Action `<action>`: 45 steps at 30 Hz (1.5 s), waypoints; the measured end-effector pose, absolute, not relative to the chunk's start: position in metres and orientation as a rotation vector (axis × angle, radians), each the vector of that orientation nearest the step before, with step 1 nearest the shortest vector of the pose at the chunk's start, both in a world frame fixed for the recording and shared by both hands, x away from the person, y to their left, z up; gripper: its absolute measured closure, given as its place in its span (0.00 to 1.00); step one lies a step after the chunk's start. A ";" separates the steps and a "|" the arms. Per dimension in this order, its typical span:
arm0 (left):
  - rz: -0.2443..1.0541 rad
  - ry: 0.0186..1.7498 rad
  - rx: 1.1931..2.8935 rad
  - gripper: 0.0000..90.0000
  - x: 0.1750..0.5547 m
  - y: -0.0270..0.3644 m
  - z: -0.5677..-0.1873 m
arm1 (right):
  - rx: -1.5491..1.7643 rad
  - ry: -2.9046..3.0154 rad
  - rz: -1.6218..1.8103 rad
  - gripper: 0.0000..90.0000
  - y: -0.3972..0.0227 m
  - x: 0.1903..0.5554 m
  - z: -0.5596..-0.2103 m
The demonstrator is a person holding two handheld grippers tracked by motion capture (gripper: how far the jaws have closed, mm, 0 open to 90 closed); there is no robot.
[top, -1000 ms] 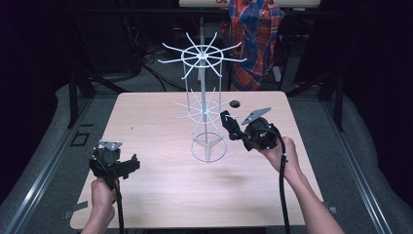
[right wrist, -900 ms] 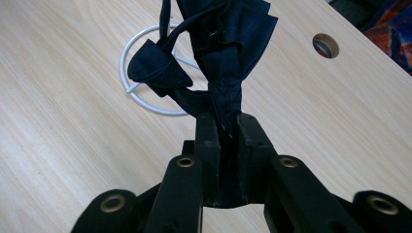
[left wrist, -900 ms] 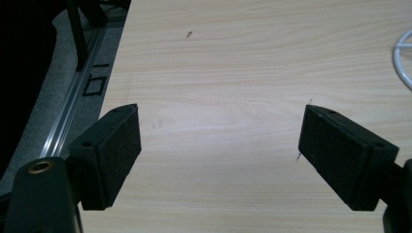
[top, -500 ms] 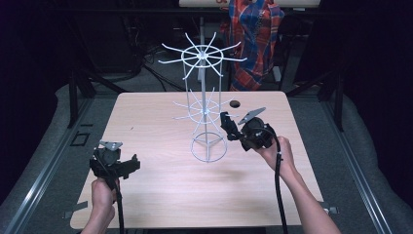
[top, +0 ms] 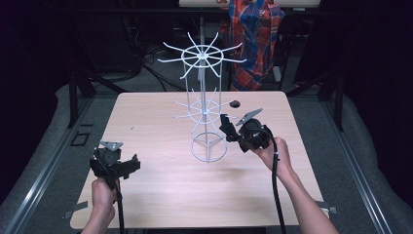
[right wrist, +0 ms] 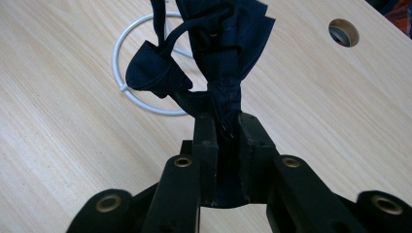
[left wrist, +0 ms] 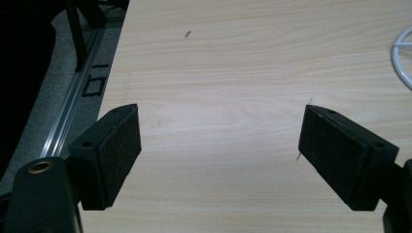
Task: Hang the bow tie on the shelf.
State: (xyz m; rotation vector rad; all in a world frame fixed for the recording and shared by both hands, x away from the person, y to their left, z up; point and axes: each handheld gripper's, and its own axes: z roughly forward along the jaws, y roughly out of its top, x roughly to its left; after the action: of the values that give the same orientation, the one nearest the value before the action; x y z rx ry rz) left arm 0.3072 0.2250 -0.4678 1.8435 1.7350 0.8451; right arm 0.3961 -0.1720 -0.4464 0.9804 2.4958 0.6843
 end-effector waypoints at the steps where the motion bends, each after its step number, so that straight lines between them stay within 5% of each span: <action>1: 0.846 1.735 1.843 0.18 0.307 0.225 -0.468 | 0.987 2.495 0.683 0.88 -0.172 0.396 -0.447; 23: 0.844 1.732 1.843 0.18 0.307 0.225 -0.467 | 1.014 2.519 0.725 0.68 -0.181 0.396 -0.446; 45: 0.843 1.733 1.841 0.18 0.307 0.225 -0.467 | 1.075 2.546 0.729 0.23 -0.213 0.381 -0.436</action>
State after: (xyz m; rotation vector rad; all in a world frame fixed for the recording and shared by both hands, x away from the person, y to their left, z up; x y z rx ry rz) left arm 0.3066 0.2253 -0.4671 1.8411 1.7329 0.8425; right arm 0.3814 -0.2126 -0.4365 1.0754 2.5457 0.7294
